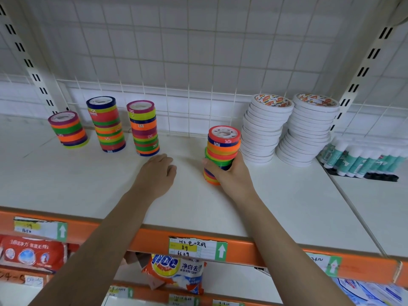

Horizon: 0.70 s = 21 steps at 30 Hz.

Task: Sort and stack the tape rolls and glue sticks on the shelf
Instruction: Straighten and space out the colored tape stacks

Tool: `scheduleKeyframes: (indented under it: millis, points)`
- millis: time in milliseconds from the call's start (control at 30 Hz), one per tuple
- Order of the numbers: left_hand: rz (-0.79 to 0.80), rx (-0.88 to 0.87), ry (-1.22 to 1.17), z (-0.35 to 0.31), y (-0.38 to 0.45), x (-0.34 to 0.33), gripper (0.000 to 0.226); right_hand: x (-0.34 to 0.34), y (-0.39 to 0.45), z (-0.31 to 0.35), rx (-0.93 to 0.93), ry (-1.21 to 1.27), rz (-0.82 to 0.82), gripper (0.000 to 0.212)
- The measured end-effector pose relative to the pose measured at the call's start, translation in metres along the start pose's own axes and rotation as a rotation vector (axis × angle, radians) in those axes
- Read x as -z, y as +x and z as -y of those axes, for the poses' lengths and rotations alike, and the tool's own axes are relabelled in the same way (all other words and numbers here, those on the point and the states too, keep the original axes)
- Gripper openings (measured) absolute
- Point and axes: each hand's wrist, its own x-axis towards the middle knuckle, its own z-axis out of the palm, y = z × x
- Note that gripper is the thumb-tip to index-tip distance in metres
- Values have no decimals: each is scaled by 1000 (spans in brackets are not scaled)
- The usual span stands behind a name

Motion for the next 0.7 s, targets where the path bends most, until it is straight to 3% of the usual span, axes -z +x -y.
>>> scheduleKeyframes:
  millis: [367, 567, 700]
  points:
    - [-7, 0, 4, -1, 0, 1, 42, 0, 3, -3, -16, -18, -22, 36]
    - [-9, -1, 4, -2, -1, 1, 42, -4, 3, -4, 13, 11, -149, 59]
    - [-2, 9, 5, -3, -1, 2, 41, 1, 3, -7, -16, -3, -118, 52]
